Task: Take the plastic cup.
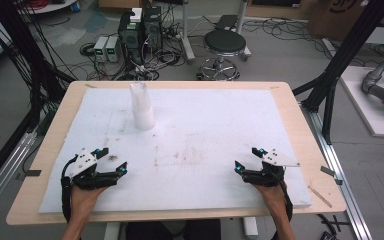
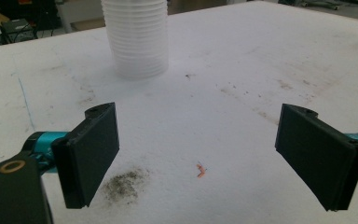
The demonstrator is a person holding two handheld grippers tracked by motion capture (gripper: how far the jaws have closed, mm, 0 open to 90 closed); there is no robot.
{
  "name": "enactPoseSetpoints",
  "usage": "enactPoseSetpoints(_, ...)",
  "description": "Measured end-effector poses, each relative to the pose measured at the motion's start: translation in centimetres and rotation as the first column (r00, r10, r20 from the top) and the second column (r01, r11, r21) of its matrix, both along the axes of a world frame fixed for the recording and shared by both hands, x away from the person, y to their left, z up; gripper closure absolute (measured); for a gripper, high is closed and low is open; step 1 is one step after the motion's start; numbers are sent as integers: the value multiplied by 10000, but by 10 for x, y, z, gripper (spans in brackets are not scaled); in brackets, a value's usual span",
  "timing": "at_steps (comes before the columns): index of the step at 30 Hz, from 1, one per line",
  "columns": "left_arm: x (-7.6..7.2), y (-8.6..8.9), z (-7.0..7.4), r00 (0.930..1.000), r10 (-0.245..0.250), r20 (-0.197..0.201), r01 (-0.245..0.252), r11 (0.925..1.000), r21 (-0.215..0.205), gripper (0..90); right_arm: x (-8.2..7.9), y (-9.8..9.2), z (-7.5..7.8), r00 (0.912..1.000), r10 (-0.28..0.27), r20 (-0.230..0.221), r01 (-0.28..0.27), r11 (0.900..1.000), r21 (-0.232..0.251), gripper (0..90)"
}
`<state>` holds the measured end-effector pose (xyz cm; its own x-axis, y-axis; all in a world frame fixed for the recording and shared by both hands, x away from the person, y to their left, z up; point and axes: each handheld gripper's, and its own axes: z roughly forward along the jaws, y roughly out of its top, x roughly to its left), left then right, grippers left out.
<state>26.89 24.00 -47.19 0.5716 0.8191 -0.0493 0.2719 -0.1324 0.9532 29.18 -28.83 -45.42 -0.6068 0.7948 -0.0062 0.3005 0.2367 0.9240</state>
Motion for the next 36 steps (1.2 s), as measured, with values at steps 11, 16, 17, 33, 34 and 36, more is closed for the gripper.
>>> enactPoseSetpoints(11, -1, 0, 0, 9999, 7, 128, -8, 10000, 53, 135, 1, -1, 0, 10000, 53, -58, -53, 9999, 122, 166)
enactPoseSetpoints(16, -1, 1, 0, 9999, 0, 121, 1, 10000, -14, 135, 1, -2, 0, 9999, 60, -91, -59, 9999, 109, 165)
enactPoseSetpoints(17, -1, 1, 0, 9999, -25, 115, 25, 10000, -25, 135, 1, -2, 0, 9999, 69, -76, -68, 9999, 109, 166)
enactPoseSetpoints(33, 14, 9, 28, 9993, -165, 340, 175, 9994, -287, 131, 1, -1, 0, 9999, 68, -93, -67, 9999, 96, 166)
enactPoseSetpoints(34, 17, 9, 36, 9989, -210, 428, 223, 9993, -314, 131, 1, -1, 0, 9999, 54, -125, -53, 9999, 120, 166)
enactPoseSetpoints(36, 23, 9, 49, 9980, -243, 591, 265, 9990, -360, 131, 1, -1, 0, 9999, 38, -154, -36, 9999, 139, 166)
